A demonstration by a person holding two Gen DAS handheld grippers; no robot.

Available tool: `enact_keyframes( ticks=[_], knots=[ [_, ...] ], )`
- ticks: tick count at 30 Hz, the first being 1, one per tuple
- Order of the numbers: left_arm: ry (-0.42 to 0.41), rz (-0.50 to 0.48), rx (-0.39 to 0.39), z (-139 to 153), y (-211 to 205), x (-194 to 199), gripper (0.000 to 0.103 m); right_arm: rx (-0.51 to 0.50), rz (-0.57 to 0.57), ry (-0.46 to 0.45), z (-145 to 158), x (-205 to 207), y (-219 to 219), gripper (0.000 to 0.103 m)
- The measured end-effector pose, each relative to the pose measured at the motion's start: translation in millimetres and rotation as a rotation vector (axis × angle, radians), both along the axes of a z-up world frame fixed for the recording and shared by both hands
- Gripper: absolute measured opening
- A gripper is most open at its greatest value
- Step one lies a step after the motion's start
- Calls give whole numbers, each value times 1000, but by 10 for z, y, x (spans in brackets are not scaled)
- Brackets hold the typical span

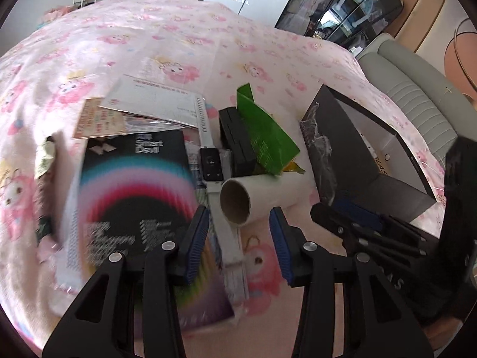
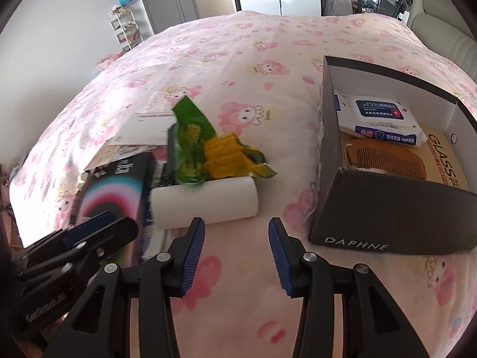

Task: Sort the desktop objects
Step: 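Move the left tool toward the white paper roll on the pile, then close the left tool on the white paper roll end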

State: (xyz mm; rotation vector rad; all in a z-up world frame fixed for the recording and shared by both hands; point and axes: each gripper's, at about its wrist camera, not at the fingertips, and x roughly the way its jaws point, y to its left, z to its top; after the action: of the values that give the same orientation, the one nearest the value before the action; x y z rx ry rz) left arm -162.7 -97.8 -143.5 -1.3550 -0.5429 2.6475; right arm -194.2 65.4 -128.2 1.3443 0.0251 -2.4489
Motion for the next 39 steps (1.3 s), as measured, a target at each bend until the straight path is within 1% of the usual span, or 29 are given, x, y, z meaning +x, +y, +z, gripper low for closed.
enact_keyframes(
  ticks=[3, 7, 8, 9, 10, 12, 14, 17, 21, 25, 28, 29, 30, 31, 32, 34, 36, 38, 39],
  knots=[
    [-19, -10, 8, -83, 44, -126, 36, -3, -11, -22, -97, -48, 24, 40],
    [-50, -17, 63, -189, 69, -266, 34, 5, -21, -47, -183, -88, 39, 40],
    [-49, -22, 71, -194, 78, -290, 31, 2, -25, -53, -194, -90, 50, 40],
    [-47, -28, 80, -194, 85, -311, 25, -3, -29, -59, -205, -91, 61, 40],
    [-46, -36, 89, -185, 90, -322, 21, -8, -33, -65, -216, -92, 73, 40],
    [-43, -46, 92, -164, 97, -336, 18, -9, -37, -70, -225, -81, 91, 40],
    [-39, -51, 97, -141, 87, -318, 14, -11, -41, -75, -226, -69, 108, 40],
    [-33, -48, 127, -68, 23, -201, 10, -26, -46, -82, -201, -42, 134, 40],
    [0, -45, 118, 105, -84, 75, 5, -78, -34, -86, -107, 37, 149, 40],
    [8, -46, 124, 224, -250, 352, 5, -142, 6, -99, -47, 100, 66, 40],
    [8, -30, 138, 261, -386, 502, 5, -161, 55, -101, -8, 110, -94, 40],
    [9, -25, 155, 261, -427, 534, 6, -168, 74, -102, 6, 111, -154, 40],
    [9, -19, 181, 251, -474, 563, 6, -173, 92, -105, 9, 107, -199, 41],
    [8, -12, 208, 231, -523, 592, 6, -178, 112, -112, 0, 107, -261, 45],
    [3, -7, 226, 201, -571, 607, 6, -182, 133, -120, -11, 108, -329, 46],
    [-17, 11, 243, 127, -664, 616, 9, -198, 135, -123, -13, 108, -394, 47],
    [-35, 29, 257, 66, -741, 627, 11, -252, 156, -151, -25, 125, -424, 47],
    [-31, 45, 258, 51, -805, 650, 11, -257, 181, -167, -46, 139, -496, 47],
    [-27, 51, 256, 51, -831, 658, 10, -242, 191, -160, -46, 140, -531, 47]
  ],
)
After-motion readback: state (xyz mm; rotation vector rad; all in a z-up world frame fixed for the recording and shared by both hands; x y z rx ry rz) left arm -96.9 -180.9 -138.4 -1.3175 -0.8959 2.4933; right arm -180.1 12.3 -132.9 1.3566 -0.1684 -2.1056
